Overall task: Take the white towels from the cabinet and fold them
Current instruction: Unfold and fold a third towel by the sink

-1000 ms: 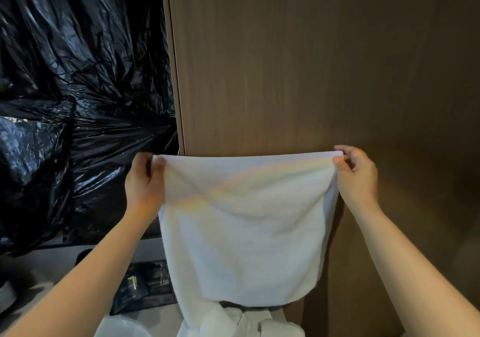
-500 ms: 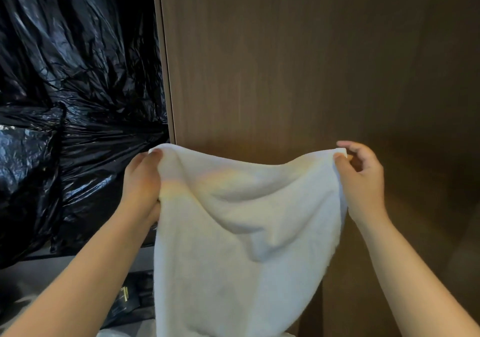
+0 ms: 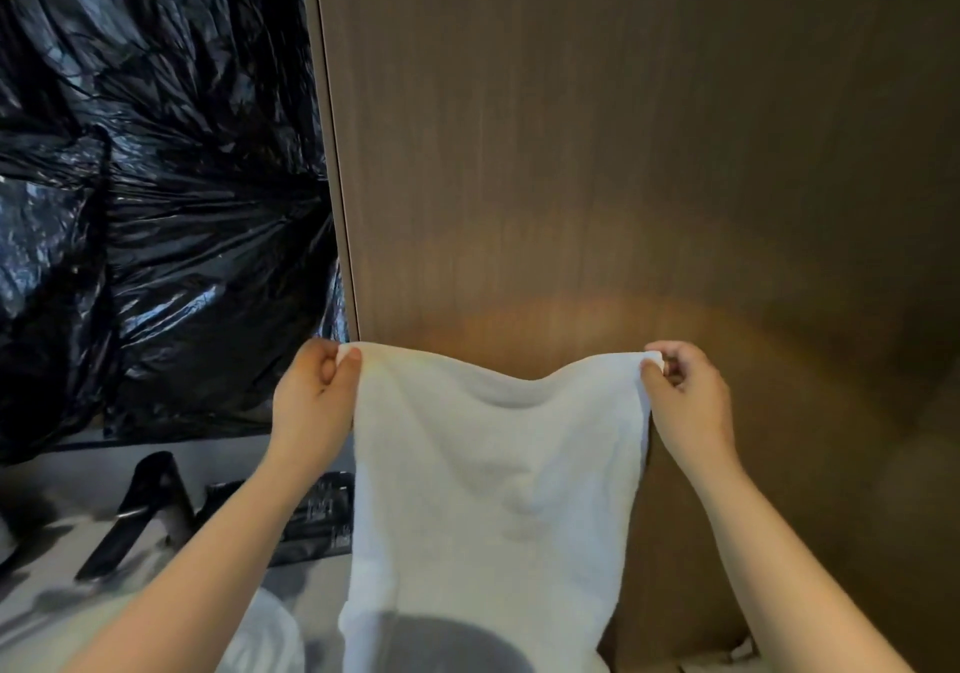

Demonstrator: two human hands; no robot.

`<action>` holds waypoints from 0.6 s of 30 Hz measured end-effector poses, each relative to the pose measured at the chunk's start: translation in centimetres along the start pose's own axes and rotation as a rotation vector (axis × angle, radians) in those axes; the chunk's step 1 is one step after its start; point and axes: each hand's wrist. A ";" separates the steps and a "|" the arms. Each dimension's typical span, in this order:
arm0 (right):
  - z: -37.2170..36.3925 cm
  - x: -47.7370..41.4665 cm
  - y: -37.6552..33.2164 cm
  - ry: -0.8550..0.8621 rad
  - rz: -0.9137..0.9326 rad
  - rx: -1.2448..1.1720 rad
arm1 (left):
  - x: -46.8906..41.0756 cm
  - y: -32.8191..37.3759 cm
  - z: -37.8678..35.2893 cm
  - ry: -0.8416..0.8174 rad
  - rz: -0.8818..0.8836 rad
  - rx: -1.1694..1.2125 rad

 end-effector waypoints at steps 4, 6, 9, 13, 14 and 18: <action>0.3 1.2 -0.6 0.013 -0.013 -0.062 | 1.2 0.7 0.1 -0.011 -0.044 0.069; 0.6 2.0 -1.0 0.001 -0.029 -0.121 | 2.2 0.9 0.1 -0.044 -0.016 0.134; 0.8 3.6 -1.7 -0.051 -0.047 -0.228 | 3.7 0.9 -0.2 -0.106 0.075 0.235; 0.9 6.4 -2.4 -0.186 -0.057 -0.322 | 6.2 0.4 -0.7 -0.176 0.154 0.311; 0.8 7.2 -2.5 -0.224 -0.051 -0.336 | 6.8 0.2 -0.7 -0.189 0.153 0.312; 0.4 9.8 -2.7 -0.345 -0.036 -0.356 | 8.8 -1.0 -1.0 -0.230 0.189 0.326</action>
Point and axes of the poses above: each hand's wrist, its own x-axis away from the middle knuckle, its own z-axis out of the back of the hand, y = z × x, and after that the axes turned 9 degrees about x, right-handed
